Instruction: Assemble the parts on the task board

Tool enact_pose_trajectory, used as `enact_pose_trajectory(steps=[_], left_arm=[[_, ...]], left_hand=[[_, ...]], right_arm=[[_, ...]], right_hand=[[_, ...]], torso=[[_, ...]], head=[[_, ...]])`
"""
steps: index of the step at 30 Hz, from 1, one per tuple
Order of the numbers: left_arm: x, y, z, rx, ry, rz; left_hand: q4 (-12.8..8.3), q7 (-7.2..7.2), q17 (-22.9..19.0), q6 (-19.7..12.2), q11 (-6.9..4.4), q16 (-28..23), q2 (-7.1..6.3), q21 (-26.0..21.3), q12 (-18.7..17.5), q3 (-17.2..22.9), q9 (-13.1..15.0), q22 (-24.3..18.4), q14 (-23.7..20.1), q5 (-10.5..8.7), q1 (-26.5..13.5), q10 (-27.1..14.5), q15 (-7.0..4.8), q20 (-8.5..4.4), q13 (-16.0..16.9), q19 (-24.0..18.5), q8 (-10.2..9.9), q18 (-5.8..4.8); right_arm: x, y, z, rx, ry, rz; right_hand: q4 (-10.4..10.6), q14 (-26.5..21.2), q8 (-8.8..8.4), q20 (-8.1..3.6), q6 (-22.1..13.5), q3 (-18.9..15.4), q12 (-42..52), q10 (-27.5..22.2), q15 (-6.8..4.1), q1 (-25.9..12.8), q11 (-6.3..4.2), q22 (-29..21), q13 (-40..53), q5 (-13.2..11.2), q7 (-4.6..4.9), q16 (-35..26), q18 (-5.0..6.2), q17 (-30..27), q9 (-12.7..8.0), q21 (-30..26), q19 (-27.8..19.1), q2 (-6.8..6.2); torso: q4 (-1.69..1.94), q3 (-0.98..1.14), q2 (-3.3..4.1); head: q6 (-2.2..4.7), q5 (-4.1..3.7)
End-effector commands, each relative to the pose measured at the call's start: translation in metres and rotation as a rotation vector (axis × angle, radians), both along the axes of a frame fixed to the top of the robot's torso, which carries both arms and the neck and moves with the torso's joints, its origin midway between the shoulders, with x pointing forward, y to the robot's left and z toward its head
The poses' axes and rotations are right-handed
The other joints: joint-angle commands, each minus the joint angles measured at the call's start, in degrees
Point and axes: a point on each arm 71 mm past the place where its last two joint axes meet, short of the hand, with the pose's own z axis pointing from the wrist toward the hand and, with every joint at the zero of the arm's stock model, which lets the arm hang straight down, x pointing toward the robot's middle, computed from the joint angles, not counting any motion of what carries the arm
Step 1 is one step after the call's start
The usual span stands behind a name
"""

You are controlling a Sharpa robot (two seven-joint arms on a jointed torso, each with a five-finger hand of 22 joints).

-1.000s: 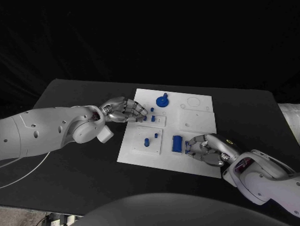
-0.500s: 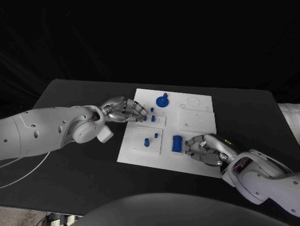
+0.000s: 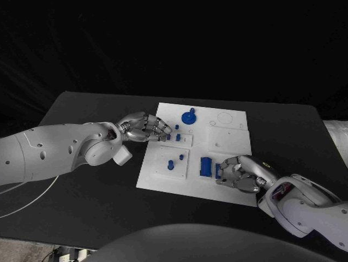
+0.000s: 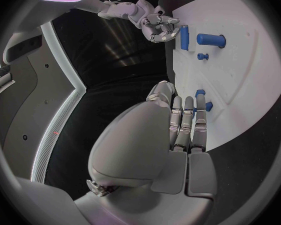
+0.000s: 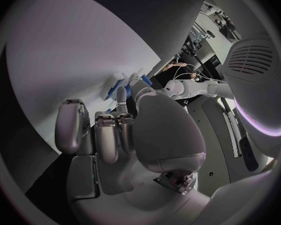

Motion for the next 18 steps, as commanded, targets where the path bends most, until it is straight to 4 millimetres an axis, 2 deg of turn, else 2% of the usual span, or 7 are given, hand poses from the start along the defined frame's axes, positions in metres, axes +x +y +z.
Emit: enact_pose_trajectory(steps=[1, 9, 14, 18], left_arm=[[-0.001, -0.002, 0.001, -0.014, -0.007, -0.014], [-0.001, -0.003, 0.001, -0.016, -0.011, -0.014], [-0.001, -0.003, 0.002, -0.023, -0.022, -0.012], [-0.002, -0.003, 0.004, -0.033, -0.036, -0.011]], left_hand=[[0.0, 0.33, -0.1, 0.1, 0.00, 0.2, 0.12, 0.4, -0.2, 0.4, 0.0, 0.1, 0.3, 0.39, 0.4, 0.3, 0.07, 0.26, -0.1, 0.0, 0.1, 0.08], [0.0, 0.34, -0.1, 0.1, 0.02, 0.2, 0.12, 0.4, -0.3, 0.4, 0.0, 0.2, 0.3, 0.42, 0.4, 0.3, 0.09, 0.26, -0.1, 0.0, 0.1, 0.08], [0.0, 0.34, -0.1, 0.2, 0.04, 0.2, 0.18, 0.5, -0.3, 0.5, 0.0, 0.3, 0.4, 0.49, 0.5, 0.4, 0.10, 0.26, -0.1, 0.0, 0.1, 0.08], [-0.1, 0.34, -0.2, 0.3, 0.04, 0.3, 0.21, 0.6, -0.2, 0.5, 0.0, 0.5, 0.6, 0.56, 0.5, 0.6, 0.12, 0.26, -0.2, 0.0, 0.2, 0.08]], right_arm=[[-0.002, 0.002, 0.002, 0.041, -0.006, 0.026], [-0.004, -0.001, 0.008, 0.100, -0.033, 0.023], [-0.006, -0.007, 0.016, 0.161, -0.066, -0.004], [-0.003, -0.014, 0.030, 0.201, -0.104, -0.028]], right_hand=[[0.7, 6.1, 0.45, 0.09, -0.6, -1.1, 0.2, 6.1, -0.36, 0.0, -0.29, 10.0, 15.1, -0.2, -0.06, 0.2, -0.11, 15.1, 0.3, 0.2, -0.3, -0.85], [3.6, 6.1, 1.76, -0.10, -1.4, -4.1, 0.2, 6.1, -0.56, 1.5, -0.43, 10.1, 15.1, -0.2, -0.22, 0.2, -0.17, 15.1, 1.0, 0.4, -0.2, -1.22], [5.1, 6.1, 3.00, -0.09, 0.3, -4.9, 0.2, 6.1, -0.51, 2.9, -0.35, 10.3, 15.1, -0.1, -0.69, 0.2, -0.33, 15.1, 1.3, 1.1, 0.3, -0.82], [5.8, 6.1, 3.33, -0.13, 1.0, -5.1, 0.2, 6.1, -0.58, 3.4, -0.46, 10.5, 15.1, -0.1, -0.87, 0.2, -0.49, 15.1, 1.2, 1.8, 0.7, -0.47]], torso=[[-0.02, 0.00, 0.04], [-0.01, 0.02, 0.02], [0.00, 0.05, -0.04], [-0.02, 0.05, -0.04]], head=[[0.01, 0.03], [0.01, 0.25], [0.01, 0.33], [0.01, 0.21]])
